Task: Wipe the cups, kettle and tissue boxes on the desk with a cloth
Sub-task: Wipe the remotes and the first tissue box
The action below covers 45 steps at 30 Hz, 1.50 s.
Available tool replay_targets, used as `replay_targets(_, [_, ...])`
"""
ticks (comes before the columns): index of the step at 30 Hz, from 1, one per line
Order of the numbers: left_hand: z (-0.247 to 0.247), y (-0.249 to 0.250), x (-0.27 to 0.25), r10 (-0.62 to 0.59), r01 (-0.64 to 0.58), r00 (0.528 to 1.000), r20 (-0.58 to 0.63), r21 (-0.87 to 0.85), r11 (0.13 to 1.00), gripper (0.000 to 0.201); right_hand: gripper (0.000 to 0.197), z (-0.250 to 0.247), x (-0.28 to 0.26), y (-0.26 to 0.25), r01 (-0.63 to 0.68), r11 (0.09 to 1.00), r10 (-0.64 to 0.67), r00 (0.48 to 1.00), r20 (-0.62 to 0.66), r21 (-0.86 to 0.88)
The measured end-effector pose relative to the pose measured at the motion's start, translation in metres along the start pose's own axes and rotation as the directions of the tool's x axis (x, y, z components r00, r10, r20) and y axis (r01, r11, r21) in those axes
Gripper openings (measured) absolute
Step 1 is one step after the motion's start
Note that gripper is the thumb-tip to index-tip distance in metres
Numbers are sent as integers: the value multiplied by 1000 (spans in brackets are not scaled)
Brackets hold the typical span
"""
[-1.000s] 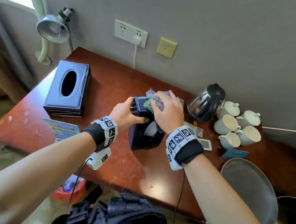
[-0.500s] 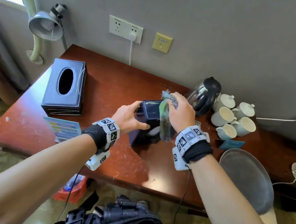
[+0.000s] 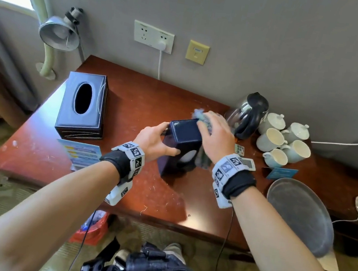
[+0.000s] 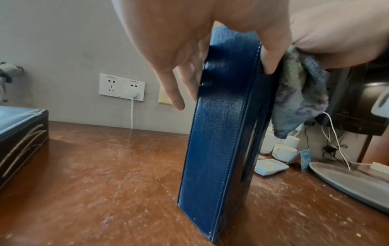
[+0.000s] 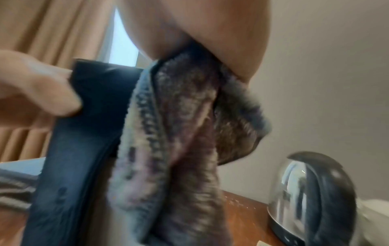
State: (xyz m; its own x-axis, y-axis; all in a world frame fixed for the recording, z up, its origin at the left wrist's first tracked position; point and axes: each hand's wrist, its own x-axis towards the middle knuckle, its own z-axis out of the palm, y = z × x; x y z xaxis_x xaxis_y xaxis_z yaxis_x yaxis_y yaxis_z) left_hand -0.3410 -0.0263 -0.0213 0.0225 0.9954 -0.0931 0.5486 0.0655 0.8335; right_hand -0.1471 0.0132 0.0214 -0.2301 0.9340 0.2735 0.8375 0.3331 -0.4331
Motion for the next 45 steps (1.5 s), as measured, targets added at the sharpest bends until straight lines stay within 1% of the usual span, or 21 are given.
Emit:
replay_targets(2, [0, 1, 0, -14, 13, 1000, 2, 14, 1000, 78, 40, 0, 1, 1, -99, 995, 99, 995, -12, 29])
replay_targets(3, [1, 2, 0, -18, 18, 1000, -1, 20, 1000, 79, 39, 4, -2, -8, -87, 996, 88, 996, -26, 31])
replay_targets(5, [0, 4, -1, -11, 12, 1000, -16, 23, 1000, 79, 38, 17, -12, -34, 51, 998, -49, 997, -67, 30])
replay_targets(7, [-1, 5, -3, -16, 17, 1000, -26, 30, 999, 75, 37, 28, -23, -53, 185, 981, -182, 981, -61, 53])
replay_targets(9, [-2, 5, -4, -8, 10, 999, -37, 42, 999, 75, 38, 25, -22, -54, 230, 972, -230, 973, -13, 56])
replay_targets(11, [-2, 6, -6, 6, -4, 999, -37, 43, 999, 80, 39, 16, -13, -38, 182, 983, -183, 983, 16, 32])
replay_targets(14, [2, 7, -9, -14, 14, 999, -41, -3, 1000, 83, 35, 0, 4, -13, -41, 996, 40, 999, 17, 74])
replay_targets(16, [2, 7, -11, -16, 15, 999, -49, -16, 1000, 84, 33, 1, 4, -18, -88, 993, 89, 996, -11, 79])
replay_targets(18, [2, 7, -11, -18, 18, 999, -47, 4, 1000, 82, 33, 8, -4, -36, -40, 997, 41, 999, -10, 64])
replay_targets(20, [0, 8, -11, -26, 28, 999, -46, 37, 999, 82, 34, 20, -12, -54, 55, 995, -57, 998, 31, 80])
replay_targets(22, [0, 8, -10, -27, 29, 998, -48, 43, 999, 86, 35, 24, -13, -60, 92, 993, -97, 992, 76, 69])
replay_targets(24, [0, 9, -11, -19, 22, 999, -47, 67, 997, 88, 37, 22, -4, -56, 66, 997, -70, 992, 107, 38])
replay_targets(26, [1, 10, -13, -2, 5, 999, -45, 73, 997, 87, 38, 15, 6, -48, 1, 1000, -3, 993, 118, 10])
replay_targets(29, [0, 10, -14, 4, -1, 999, -43, 78, 997, 80, 35, 13, 12, -49, -71, 997, 71, 994, 83, -5])
replay_targets(30, [-1, 10, -14, -4, 8, 999, -42, 88, 996, 79, 34, 15, 10, -55, -48, 999, 48, 996, 75, -1])
replay_targets(33, [-2, 12, -13, -41, 45, 998, -39, 105, 993, 73, 34, 28, -1, -70, 106, 994, -108, 989, 105, 26])
replay_targets(35, [-2, 13, -14, -50, 52, 998, -25, 110, 993, 74, 35, 28, -2, -68, 131, 991, -134, 979, 153, 33])
replay_targets(37, [-3, 12, -14, -32, 34, 999, -13, 127, 991, 82, 35, 22, 4, -55, 82, 995, -88, 986, 145, 48])
replay_targets(40, [-4, 13, -18, -15, 16, 1000, -15, 112, 994, 85, 31, 2, 16, -19, -63, 996, 60, 997, 40, 65])
replay_targets(43, [-3, 13, -17, -14, 14, 1000, 1, 106, 994, 91, 31, -12, 13, 7, -224, 962, 228, 973, -13, 156])
replay_targets(45, [-2, 11, -14, -24, 24, 1000, -2, 110, 994, 91, 32, -4, 4, 4, -228, 947, 254, 962, -94, 227])
